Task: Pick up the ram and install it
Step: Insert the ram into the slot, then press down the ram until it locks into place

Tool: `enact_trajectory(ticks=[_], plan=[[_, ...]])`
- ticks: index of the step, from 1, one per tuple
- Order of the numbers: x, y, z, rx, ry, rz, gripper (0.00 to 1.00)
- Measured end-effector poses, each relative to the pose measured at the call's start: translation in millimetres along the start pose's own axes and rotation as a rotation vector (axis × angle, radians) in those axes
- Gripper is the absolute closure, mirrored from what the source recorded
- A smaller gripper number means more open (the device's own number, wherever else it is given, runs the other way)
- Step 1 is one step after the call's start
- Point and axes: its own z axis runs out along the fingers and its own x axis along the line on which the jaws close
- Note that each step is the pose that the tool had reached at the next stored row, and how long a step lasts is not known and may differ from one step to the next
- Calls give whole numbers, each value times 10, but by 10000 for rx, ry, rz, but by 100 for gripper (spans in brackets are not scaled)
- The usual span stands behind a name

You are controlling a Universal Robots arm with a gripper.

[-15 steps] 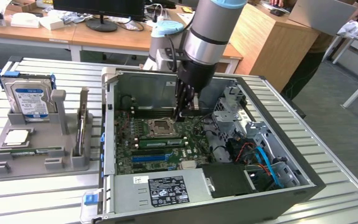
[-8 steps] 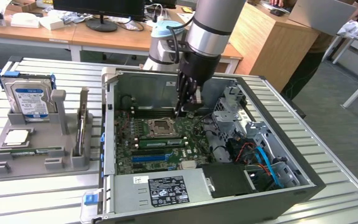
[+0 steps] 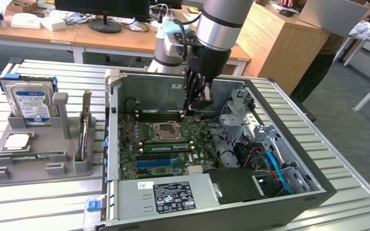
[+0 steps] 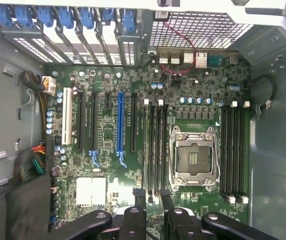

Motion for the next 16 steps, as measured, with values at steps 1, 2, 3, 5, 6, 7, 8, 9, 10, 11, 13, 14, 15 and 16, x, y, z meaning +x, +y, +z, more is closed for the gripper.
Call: enact_trajectory(ticks=[1,2,3,5,6,7,8,9,10,11,13,14,15,16], plan=[[0,0,-1,1,-2,0,75],[0,0,-1,1,-1,-1,75],[0,0,-1,1,-3,0,75],[0,0,-2,0,0,0,75],[0,0,-3,0,1,0,75],[0,0,-2,0,1,0,75],[0,0,-3,0,1,0,75],[0,0,-2,0,0,0,75],[0,0,-3,0,1,0,75],[0,0,-2,0,1,-1,75],[0,0,-2,0,1,-1,75],[0,0,-2,0,0,0,75],[0,0,-3,0,1,0,75],[0,0,-2,0,0,0,76]])
